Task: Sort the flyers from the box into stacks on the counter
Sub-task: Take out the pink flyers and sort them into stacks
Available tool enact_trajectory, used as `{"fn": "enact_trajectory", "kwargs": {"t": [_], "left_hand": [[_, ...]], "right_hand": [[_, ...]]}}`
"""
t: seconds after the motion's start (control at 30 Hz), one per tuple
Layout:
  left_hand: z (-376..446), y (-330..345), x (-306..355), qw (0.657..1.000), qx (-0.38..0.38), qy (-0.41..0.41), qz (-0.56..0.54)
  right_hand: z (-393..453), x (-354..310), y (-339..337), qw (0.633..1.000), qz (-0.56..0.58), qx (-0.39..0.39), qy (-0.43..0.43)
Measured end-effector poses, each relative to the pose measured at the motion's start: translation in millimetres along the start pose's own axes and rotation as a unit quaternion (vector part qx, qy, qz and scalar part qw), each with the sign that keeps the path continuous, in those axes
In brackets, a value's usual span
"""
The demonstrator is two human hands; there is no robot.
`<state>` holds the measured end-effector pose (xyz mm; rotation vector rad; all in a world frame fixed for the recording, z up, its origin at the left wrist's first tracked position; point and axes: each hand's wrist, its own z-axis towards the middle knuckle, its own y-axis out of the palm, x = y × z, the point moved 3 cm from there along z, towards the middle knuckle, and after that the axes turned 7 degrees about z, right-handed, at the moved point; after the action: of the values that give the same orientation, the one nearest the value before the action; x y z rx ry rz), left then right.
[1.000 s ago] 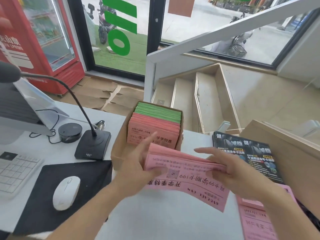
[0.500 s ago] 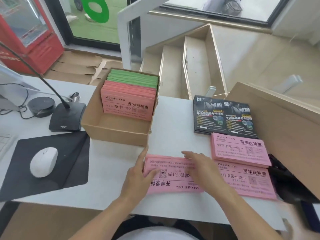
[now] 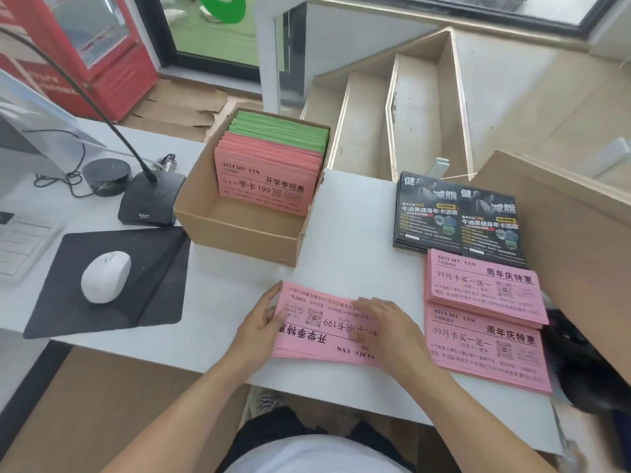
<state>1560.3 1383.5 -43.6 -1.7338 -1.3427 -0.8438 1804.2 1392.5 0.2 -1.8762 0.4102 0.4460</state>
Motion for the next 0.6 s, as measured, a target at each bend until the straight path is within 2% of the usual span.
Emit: {"fn": "enact_trajectory", "kwargs": {"t": [0.17,0.27,0.33,0.43,0.5,0.6], "left_hand": [[0.4,4.8,5.4,0.999,0.032,-0.005,-0.017],[2.2,6.1,9.6,0.997,0.063,-0.011,-0.032],[4.7,3.9,8.4,0.997,0.069,-0.021,-0.027],[6.3,-0.9,2.9,0.998,0.044,-0.033,-0.034],[7.4,-2.6,-1.2,0.998,0.03,-0.035,-0.032],[7.8,-1.3,-2.2,0.999,0.023,-0.032,-0.031]], "right_hand": [[-2.7,-1.1,3.7,0.998,-0.002,0.055,-0.011],[-0.5,5.5,-4.9,0.991,0.091,0.092,0.036],[1.9,11.5,-26.1,0.976,0.151,0.148,0.054],[0.6,21.6,-69.6,0.943,0.247,0.207,0.082],[-0.9,25.2,-89.6,0.929,0.31,0.178,0.098],[1.4,18.2,-86.9,0.935,0.322,0.034,0.144]]}}
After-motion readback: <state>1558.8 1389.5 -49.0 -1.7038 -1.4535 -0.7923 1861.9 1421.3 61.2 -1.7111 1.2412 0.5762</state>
